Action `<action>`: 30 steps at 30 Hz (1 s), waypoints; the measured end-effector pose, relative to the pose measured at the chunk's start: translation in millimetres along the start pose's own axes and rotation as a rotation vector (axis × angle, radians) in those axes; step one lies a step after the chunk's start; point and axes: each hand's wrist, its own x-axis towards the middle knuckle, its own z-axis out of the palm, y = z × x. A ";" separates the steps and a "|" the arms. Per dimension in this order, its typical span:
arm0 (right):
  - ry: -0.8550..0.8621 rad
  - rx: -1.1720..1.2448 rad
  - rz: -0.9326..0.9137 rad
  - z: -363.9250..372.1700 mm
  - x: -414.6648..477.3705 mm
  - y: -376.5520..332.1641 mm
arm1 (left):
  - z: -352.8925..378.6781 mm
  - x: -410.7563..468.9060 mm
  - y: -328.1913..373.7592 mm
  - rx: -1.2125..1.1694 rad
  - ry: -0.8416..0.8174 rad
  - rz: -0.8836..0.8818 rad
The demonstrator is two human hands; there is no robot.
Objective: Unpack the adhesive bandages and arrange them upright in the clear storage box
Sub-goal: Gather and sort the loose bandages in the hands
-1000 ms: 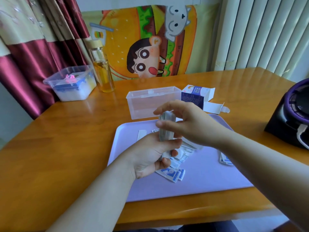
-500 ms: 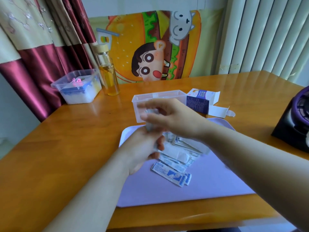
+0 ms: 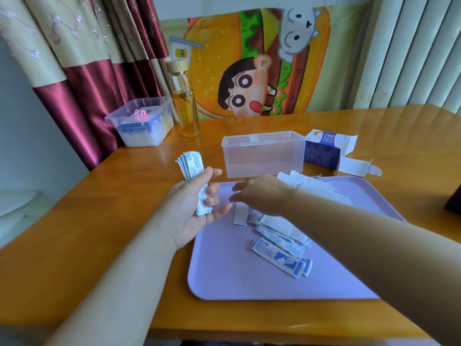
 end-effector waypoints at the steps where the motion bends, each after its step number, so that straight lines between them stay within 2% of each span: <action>1: -0.005 -0.049 -0.039 0.8 2.1 1.4 | -0.7 -0.5 0.6 -0.003 -0.004 -0.003; 10: -0.186 -0.222 -0.030 -6.3 20.7 4.5 | -7.3 0.1 1.9 -0.002 0.006 -0.018; 14: -0.376 0.029 0.113 -19.4 20.1 3.9 | -8.9 1.4 0.1 -0.018 0.008 -0.026; 17: -0.403 0.148 0.106 -19.6 23.3 6.7 | -9.6 3.0 0.0 -0.026 0.015 -0.027; 22: -0.530 0.269 0.195 -21.2 30.9 14.4 | -13.5 1.7 -1.1 -0.029 0.030 -0.033; 26: -0.464 0.372 0.254 -22.1 21.3 12.5 | -18.0 1.9 -6.1 -0.023 0.041 -0.052; 28: -0.332 0.453 0.282 -19.3 12.3 7.5 | -19.0 3.2 -11.4 -0.012 0.063 -0.059; 30: -0.101 0.581 0.344 -14.7 1.5 3.5 | -17.9 6.5 -17.9 -0.031 0.117 -0.042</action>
